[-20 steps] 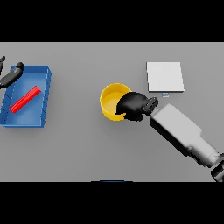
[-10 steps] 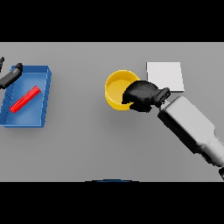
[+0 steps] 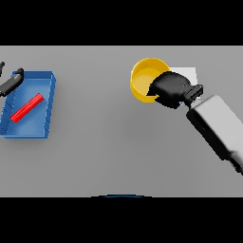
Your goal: Pick up the red beaker and tilt it to pour out 1 green nut into yellow bowl. Pick up the yellow bowl and place it on the metallic measuring scale.
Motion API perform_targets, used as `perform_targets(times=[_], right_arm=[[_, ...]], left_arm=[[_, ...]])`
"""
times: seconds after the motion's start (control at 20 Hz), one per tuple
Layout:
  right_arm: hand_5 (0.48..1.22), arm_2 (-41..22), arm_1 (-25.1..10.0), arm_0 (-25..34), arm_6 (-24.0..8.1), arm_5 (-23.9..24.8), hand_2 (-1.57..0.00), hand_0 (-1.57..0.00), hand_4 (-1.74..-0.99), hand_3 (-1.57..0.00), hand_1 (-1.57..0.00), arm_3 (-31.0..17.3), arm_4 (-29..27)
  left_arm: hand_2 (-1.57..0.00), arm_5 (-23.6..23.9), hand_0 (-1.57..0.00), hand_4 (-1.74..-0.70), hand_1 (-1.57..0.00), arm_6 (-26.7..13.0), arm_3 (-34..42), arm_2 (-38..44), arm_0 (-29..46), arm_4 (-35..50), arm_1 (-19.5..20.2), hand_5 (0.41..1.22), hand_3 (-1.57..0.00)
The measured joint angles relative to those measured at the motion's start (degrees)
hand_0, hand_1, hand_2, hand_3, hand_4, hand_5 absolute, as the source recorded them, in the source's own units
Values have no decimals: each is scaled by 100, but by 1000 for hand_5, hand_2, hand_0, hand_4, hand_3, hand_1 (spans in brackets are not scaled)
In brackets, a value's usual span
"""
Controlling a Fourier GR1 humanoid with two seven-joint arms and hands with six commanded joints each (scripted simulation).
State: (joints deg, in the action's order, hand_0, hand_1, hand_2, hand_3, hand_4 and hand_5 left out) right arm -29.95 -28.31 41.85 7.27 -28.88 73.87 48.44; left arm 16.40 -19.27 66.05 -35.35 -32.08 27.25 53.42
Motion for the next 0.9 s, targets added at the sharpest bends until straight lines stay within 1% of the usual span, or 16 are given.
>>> perform_targets(times=[0.05, 0.1, 0.2, 0.3, 0.4, 0.45, 0.5, 0.55, 0.6, 0.65, 0.75, 0.85, 0.9], right_arm=[[1221, 60, 4, 34, -17, 101, -1537, -1568, -1741, -1153, -1570, -135, 14], [1221, 133, -27, 32, -5, 179, -1534, -1569, -1741, -1151, -1571, -213, 0], [1221, 257, -47, 87, -25, 334, -1537, -1570, -1741, -1150, -1571, -518, 17], [1221, 335, -170, 114, 149, 505, -1540, -1570, -1741, -1143, -1571, -825, 73], [1221, 397, -141, 201, 278, 786, -1549, -1570, -1741, -1147, -1571, -1166, 143], [1221, 454, -107, 210, 195, 875, -1542, -1571, -1741, -1150, -1571, -1342, 156], [1221, 502, -167, 248, 278, 928, -1537, -1571, -1741, -1147, -1571, -1537, 178], [1221, 540, -142, 285, 181, 951, -1519, -1571, -1741, -1156, -1571, -1677, 190], [1221, 539, -124, 290, 242, 1017, -1500, -1571, -1741, -1169, -1571, -1840, 222], [1221, 580, -79, 337, 220, 1090, -1487, -1571, -1741, -1195, -1571, -2022, 240], [1221, 619, -1, 400, 266, 1294, -1464, -1571, -1741, -1268, -1571, -2471, 326], [1221, 718, 57, 491, 314, 1352, -1439, -1571, -1741, -1318, -1571, -2768, 286], [1221, 763, 83, 562, 399, 1385, -1428, -1571, -1741, -1331, -1571, -2986, 275]], left_arm=[[1, -37, 1, -730, 1, 31, -16, 11, 4, 23, -8, 719, 1], [1, 37, 1, -729, 1, 16, 64, 0, 74, 34, -17, 717, 1], [1, 80, 1, -731, 1, -122, 143, -4, 59, 28, 45, 724, 1], [1, 40, 1, -737, 1, -158, 109, 29, 40, 63, 63, 730, 1], [1, 42, 1, -737, 1, -156, 105, 13, 33, 66, 14, 738, 1], [1, 24, 1, -732, 1, -163, 113, 29, 60, 71, 79, 735, 1], [1, 27, 1, -727, 1, -202, 141, -1, 33, 40, 77, 734, 1], [1, 54, 1, -722, 1, -224, 209, -33, 46, 18, 80, 732, 1], [1, 24, 1, -719, 1, -266, 126, -25, -20, 2, 79, 725, 1], [1, 19, 1, -720, 1, -325, 148, -31, -54, 10, 74, 720, 1], [1, 75, 1, -724, 1, -261, 226, -22, 78, 35, 101, 714, 1], [1, 100, 1, -725, 1, -326, 215, -27, 57, 36, 75, 712, 1], [1, 61, 1, -726, 1, -311, 166, -24, 52, 28, 89, 710, 1]])
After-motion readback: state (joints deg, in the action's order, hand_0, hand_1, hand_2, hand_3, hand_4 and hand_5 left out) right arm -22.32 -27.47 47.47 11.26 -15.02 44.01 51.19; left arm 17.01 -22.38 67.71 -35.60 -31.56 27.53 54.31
